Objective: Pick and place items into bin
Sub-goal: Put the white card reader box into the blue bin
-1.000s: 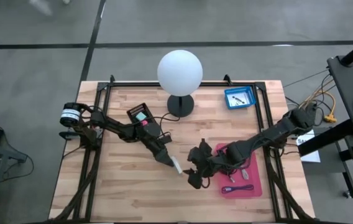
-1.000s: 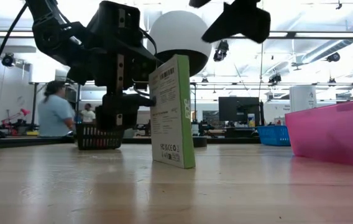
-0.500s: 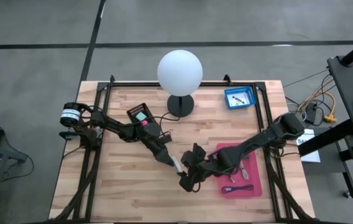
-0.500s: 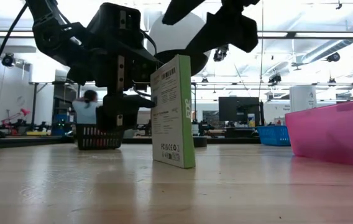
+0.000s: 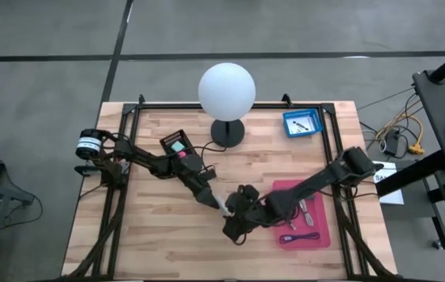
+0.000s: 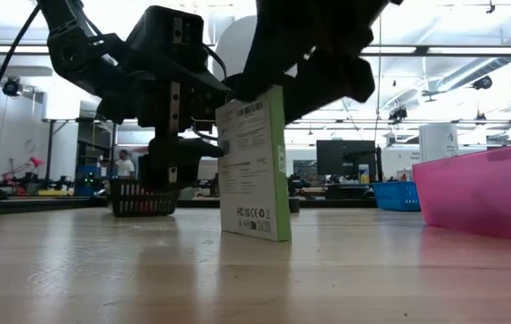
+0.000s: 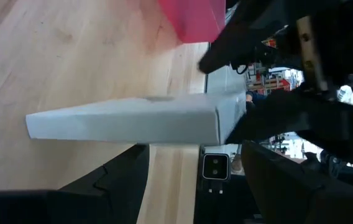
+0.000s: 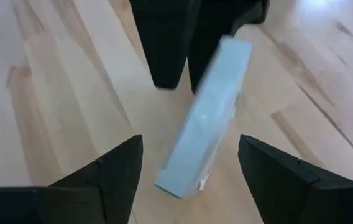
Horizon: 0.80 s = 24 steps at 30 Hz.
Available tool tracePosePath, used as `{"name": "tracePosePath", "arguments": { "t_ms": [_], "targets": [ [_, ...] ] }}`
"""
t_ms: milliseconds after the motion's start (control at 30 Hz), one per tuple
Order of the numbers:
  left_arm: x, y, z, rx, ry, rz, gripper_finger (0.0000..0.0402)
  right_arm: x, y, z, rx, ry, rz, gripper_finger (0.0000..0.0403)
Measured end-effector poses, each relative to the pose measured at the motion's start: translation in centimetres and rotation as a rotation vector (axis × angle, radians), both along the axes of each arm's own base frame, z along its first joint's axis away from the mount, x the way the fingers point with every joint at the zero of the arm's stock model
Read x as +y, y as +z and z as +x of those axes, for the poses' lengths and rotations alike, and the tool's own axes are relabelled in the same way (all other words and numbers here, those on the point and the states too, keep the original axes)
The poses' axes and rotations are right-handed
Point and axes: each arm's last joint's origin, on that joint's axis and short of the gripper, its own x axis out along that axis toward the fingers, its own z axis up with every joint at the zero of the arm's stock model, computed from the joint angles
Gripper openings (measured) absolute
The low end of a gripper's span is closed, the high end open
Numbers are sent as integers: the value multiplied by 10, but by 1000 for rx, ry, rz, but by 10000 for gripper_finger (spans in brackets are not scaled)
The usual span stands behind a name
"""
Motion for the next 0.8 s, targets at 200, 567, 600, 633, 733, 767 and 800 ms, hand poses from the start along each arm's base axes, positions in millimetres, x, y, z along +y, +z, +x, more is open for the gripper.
{"name": "tracePosePath", "arguments": {
  "t_ms": [200, 567, 600, 633, 733, 767, 800],
  "targets": [
    [0, 0, 0, -4, -2, 5, 238, 0, -17, 4, 40, -1, -20, 248],
    [0, 0, 0, -15, -16, 13, 238, -5, -10, 9, 19, 7, -11, 191],
    [0, 1, 0, -23, -19, 20, 238, -5, -9, 10, 13, 5, -7, 178],
    [0, 2, -1, -33, -23, 28, 238, -6, -7, 11, 8, -2, -1, 164],
    [0, 8, -2, -49, -31, 26, 238, -10, -3, 14, 2, -17, 8, 116],
    [0, 9, -2, -54, -35, 24, 238, -11, -2, 15, 3, -17, 8, 99],
    [-1, 11, -3, -57, -42, 20, 238, -12, -1, 16, 7, -10, 7, 82]
  ]
}}
